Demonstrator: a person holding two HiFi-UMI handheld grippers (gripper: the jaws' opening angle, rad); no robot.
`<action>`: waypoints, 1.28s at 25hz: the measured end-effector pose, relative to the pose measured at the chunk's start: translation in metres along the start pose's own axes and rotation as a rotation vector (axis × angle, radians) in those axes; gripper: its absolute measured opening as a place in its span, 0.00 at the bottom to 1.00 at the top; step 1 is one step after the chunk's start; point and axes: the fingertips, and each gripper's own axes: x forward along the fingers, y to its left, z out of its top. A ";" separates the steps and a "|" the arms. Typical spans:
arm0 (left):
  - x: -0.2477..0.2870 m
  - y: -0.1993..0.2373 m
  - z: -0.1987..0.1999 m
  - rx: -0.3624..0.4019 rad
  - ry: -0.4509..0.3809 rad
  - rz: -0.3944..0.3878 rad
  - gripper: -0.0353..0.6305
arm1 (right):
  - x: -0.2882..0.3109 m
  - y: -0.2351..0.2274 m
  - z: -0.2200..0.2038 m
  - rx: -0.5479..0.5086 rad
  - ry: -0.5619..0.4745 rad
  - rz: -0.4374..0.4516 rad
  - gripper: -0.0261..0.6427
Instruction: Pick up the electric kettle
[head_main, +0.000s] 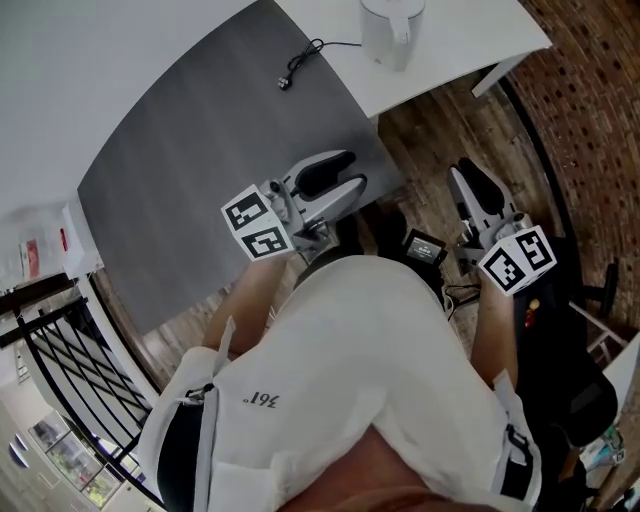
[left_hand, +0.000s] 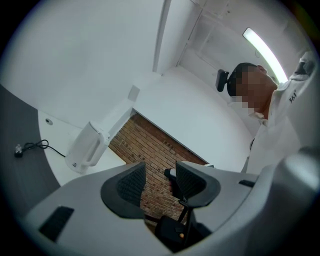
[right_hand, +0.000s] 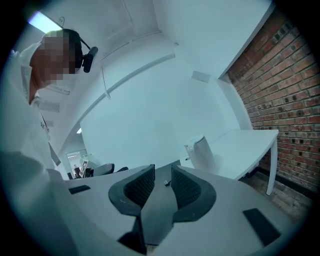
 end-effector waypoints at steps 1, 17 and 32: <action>0.002 0.001 0.001 0.001 0.001 0.006 0.34 | 0.002 -0.002 0.002 -0.001 0.001 0.005 0.16; 0.041 0.032 0.003 0.027 0.080 0.042 0.34 | 0.027 -0.037 0.015 -0.025 0.037 0.022 0.16; 0.069 0.075 -0.002 0.032 0.142 0.067 0.34 | 0.065 -0.062 0.018 -0.125 0.098 0.016 0.16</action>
